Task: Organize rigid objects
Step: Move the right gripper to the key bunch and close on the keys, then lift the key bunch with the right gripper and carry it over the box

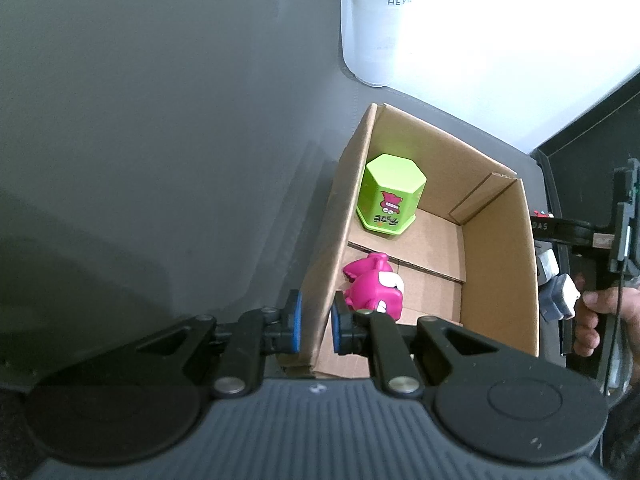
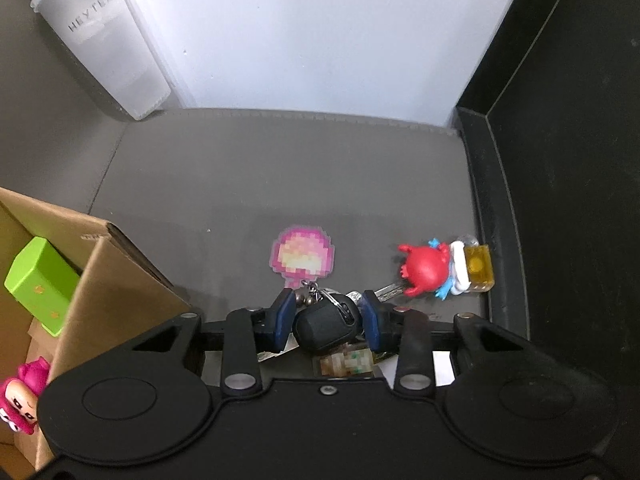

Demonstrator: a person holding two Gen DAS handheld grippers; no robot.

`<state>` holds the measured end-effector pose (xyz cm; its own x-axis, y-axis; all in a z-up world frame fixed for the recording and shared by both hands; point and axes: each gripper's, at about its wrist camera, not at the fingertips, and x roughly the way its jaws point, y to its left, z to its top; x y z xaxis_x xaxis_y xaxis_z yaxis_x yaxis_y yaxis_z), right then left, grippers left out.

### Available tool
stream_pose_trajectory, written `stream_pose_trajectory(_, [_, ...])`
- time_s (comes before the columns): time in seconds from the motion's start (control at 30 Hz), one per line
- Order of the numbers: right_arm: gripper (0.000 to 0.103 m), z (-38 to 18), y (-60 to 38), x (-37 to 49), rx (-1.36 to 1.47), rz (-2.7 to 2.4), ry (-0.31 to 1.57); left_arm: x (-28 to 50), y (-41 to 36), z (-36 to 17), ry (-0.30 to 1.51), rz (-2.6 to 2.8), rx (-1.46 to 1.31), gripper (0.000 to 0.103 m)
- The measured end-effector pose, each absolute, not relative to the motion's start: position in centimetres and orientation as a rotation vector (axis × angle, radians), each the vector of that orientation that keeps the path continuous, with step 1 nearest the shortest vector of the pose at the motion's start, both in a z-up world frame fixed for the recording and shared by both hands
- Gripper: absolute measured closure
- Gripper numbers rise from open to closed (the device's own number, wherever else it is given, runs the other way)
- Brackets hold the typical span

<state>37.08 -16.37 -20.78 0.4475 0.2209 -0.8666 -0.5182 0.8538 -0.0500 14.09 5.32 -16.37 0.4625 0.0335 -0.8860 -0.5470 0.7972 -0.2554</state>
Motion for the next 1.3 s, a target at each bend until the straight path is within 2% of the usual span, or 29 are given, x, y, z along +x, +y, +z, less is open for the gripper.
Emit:
stream_pose_trajectory(0.57, [0.069,-16.3,-18.6,35.6,-0.195,0.487,0.985,14.0,4.7,-16.4,1.033,0.394,-0.535,0.09])
stream_pose_trajectory(0.6, [0.081,-16.0,-18.7,35.5,-0.182,0.487,0.984,14.0,4.7,-16.4,1.032,0.394,-0.533,0.09])
stream_pose_trajectory(0.63, [0.098,-15.8,-18.8,35.7,-0.176,0.489,0.995,14.0,4.6,-16.5,1.032,0.395,-0.531,0.09])
stream_pose_trajectory(0.67, [0.103,-15.5,-19.0,35.8,-0.153,0.487,1.009,14.0,4.6,-16.5,1.032,0.395,-0.529,0.09])
stream_pose_trajectory(0.87, [0.103,-13.7,-19.6,35.1,-0.15,0.517,0.97,13.9,4.5,-16.5,1.028,0.399,-0.523,0.09])
stream_pose_trajectory(1.0, [0.103,-13.9,-19.8,35.3,-0.109,0.536,1.009,13.8,4.4,-16.6,1.028,0.403,-0.52,0.09])
stream_pose_trajectory(1.1, [0.099,-15.2,-19.4,35.6,-0.083,0.546,1.069,13.8,4.3,-16.6,1.027,0.404,-0.516,0.09])
stream_pose_trajectory(1.2, [0.091,-16.6,-19.0,35.7,-0.065,0.543,1.121,13.8,4.3,-16.7,1.028,0.405,-0.517,0.09])
stream_pose_trajectory(1.3, [0.073,-17.8,-18.9,35.9,-0.023,0.538,1.177,13.9,4.3,-16.7,1.031,0.406,-0.516,0.09])
